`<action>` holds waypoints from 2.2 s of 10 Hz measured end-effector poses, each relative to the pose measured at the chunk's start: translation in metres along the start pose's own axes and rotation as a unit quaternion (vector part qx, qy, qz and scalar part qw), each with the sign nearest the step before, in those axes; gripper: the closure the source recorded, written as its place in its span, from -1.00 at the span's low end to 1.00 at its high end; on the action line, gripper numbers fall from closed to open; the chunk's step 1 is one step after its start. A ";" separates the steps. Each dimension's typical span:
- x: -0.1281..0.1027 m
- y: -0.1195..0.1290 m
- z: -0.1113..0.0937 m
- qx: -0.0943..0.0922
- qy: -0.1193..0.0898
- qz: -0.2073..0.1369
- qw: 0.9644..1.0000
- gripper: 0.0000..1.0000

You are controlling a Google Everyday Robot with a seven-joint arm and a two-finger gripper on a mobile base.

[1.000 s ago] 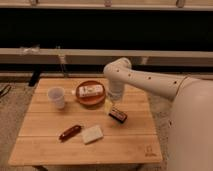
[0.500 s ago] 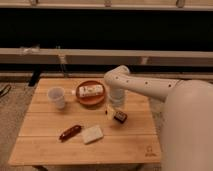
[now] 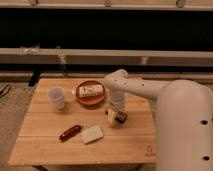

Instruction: Place the eraser on the white sponge

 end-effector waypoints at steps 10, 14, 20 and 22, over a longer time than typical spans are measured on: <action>0.003 0.000 0.006 -0.001 -0.021 0.001 1.000 0.49; 0.003 -0.011 -0.002 -0.004 -0.025 -0.012 1.000 1.00; -0.004 -0.106 -0.082 -0.010 0.008 -0.098 0.995 1.00; -0.006 -0.147 -0.088 -0.004 0.010 -0.135 0.991 1.00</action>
